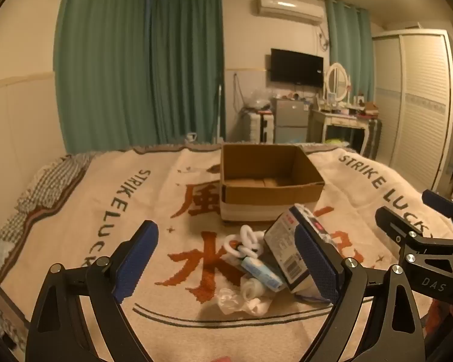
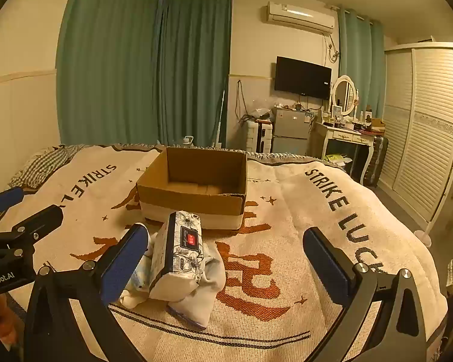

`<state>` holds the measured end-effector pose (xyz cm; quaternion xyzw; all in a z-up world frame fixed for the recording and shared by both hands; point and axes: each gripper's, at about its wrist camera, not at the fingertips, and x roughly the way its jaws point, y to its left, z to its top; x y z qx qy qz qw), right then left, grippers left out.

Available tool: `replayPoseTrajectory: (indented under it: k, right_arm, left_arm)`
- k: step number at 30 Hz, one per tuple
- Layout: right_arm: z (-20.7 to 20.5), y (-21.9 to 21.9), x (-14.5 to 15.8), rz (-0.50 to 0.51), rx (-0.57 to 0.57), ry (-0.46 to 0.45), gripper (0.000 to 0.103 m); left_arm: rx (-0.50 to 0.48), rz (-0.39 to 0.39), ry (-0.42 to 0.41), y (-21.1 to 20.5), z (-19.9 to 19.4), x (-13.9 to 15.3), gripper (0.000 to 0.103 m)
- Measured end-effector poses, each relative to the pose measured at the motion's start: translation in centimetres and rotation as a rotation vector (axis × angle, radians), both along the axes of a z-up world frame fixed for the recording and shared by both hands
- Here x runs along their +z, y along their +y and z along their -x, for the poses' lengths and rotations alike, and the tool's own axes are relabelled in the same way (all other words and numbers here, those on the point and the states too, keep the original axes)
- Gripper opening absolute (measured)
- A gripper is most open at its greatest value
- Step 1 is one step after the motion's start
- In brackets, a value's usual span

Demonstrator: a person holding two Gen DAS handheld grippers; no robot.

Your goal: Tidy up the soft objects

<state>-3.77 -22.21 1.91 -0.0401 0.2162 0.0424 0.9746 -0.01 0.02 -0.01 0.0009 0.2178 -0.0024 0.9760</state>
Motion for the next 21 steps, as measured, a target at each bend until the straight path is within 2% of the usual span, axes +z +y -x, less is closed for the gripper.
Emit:
replayPoseTrajectory:
  k: [21]
  right_arm:
    - [-0.18,0.29,-0.34,-0.003,0.007,0.010,0.103]
  left_arm:
    - [-0.012,-0.013,0.003,-0.23,0.00,-0.03,0.093]
